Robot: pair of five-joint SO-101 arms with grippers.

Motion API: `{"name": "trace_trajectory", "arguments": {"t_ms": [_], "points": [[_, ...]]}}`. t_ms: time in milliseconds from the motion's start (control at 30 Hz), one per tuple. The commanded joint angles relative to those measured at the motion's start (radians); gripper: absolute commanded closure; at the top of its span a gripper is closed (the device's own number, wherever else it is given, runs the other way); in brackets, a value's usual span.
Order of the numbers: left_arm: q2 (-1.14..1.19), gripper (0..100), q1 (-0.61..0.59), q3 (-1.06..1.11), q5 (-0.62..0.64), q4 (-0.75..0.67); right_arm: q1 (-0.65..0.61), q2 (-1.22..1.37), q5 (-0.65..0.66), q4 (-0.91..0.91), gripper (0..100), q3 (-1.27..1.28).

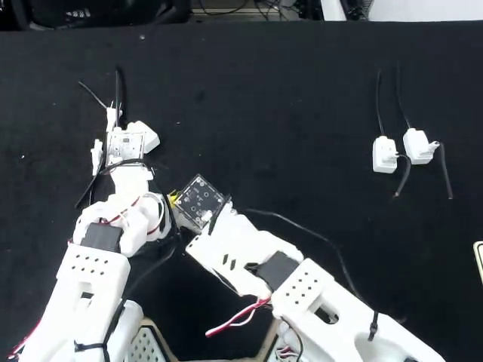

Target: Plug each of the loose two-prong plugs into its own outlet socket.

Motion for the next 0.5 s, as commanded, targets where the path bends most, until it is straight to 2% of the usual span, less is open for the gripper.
{"name": "trace_trajectory", "arguments": {"t_ms": [0,167,333,467], "points": [[-0.014,80,0.010,-0.007,0.006,-0.012,0.034,-0.028,-0.011,-0.025,98.8,-0.030],[-0.014,80,0.016,0.007,0.006,-0.018,0.032,-0.028,-0.011,-0.025,98.8,-0.030],[-0.014,80,0.085,0.016,0.006,-0.020,0.037,-0.030,-0.066,-0.025,98.8,-0.036],[-0.015,80,0.081,0.015,0.005,-0.020,0.037,-0.030,-0.068,-0.025,98.8,-0.036]]}}
